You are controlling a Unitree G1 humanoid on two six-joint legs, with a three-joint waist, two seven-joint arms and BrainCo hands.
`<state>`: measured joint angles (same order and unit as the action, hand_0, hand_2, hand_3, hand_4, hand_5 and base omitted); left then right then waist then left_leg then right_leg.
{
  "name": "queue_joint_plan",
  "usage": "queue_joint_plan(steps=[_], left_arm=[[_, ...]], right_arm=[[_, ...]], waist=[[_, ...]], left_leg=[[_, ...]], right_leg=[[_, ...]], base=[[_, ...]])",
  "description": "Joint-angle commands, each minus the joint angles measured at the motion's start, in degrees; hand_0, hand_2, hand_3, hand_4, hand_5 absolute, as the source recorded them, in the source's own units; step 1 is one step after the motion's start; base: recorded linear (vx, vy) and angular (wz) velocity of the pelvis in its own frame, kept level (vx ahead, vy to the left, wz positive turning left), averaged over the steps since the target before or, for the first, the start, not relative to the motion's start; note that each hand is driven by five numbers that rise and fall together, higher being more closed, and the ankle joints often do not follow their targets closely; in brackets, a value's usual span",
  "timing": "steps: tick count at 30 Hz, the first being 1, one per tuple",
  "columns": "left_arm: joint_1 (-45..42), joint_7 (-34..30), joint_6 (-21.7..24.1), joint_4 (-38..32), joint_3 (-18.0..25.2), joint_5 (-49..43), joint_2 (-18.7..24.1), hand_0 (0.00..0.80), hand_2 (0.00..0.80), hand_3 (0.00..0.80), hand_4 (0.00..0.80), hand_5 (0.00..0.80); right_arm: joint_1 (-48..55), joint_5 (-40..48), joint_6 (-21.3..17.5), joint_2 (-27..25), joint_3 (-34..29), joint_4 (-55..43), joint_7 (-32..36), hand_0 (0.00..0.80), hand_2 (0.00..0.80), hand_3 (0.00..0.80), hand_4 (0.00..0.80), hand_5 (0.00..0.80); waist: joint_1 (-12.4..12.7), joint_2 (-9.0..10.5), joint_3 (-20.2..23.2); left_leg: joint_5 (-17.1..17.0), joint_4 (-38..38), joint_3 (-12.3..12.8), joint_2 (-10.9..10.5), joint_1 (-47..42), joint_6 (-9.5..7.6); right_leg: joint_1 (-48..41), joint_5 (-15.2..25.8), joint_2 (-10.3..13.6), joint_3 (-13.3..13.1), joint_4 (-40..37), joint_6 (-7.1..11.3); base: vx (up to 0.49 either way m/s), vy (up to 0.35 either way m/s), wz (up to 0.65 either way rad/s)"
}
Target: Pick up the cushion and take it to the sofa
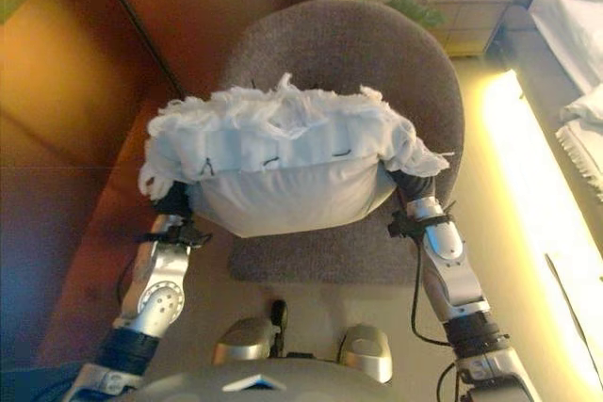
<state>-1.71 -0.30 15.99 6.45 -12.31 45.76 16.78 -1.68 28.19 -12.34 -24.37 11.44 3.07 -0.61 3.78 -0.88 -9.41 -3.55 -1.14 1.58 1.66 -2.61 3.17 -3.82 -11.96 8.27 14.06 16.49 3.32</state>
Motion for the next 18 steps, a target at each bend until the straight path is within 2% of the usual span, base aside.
queue_joint_plan(steps=[1, 10, 18], left_arm=[[7.8, -0.9, 0.0, -1.7, -3.3, -5.8, -0.5, 0.800, 0.800, 0.800, 0.800, 0.800], [14.0, -0.9, -1.8, 9.3, -4.1, -6.4, -2.4, 0.800, 0.800, 0.800, 0.800, 0.800], [16.1, 0.4, -5.0, 20.2, -5.4, -8.6, -4.9, 0.800, 0.800, 0.800, 0.800, 0.800]], right_arm=[[-4.4, -0.3, -1.9, 3.2, 3.6, -2.8, -0.2, 0.800, 0.800, 0.800, 0.800, 0.800], [-8.3, -1.6, 2.4, 7.0, 4.4, 5.4, -6.8, 0.800, 0.800, 0.800, 0.800, 0.800], [-7.9, -1.8, 9.8, 8.4, 3.7, 14.3, -8.1, 0.800, 0.800, 0.800, 0.800, 0.800]], waist=[[0.0, 2.84, 0.7], [-1.8, 1.22, 1.6], [-3.3, 0.34, 3.9]], left_leg=[[5.7, -1.3, 1.7, 1.6, -2.4, 1.30], [5.2, 3.1, 3.3, 1.2, -6.3, 0.72], [4.9, 5.1, 4.2, 1.4, -10.8, 1.04]], right_leg=[[-4.3, 13.4, 0.7, -1.8, -18.7, 2.92], [-6.2, 14.0, 1.1, -1.9, -20.2, 3.77], [-9.5, 14.2, 0.9, -2.1, -20.8, 4.20]], base=[[0.078, 0.015, 0.10], [0.110, 0.031, -0.01], [0.222, 0.002, -0.03]])
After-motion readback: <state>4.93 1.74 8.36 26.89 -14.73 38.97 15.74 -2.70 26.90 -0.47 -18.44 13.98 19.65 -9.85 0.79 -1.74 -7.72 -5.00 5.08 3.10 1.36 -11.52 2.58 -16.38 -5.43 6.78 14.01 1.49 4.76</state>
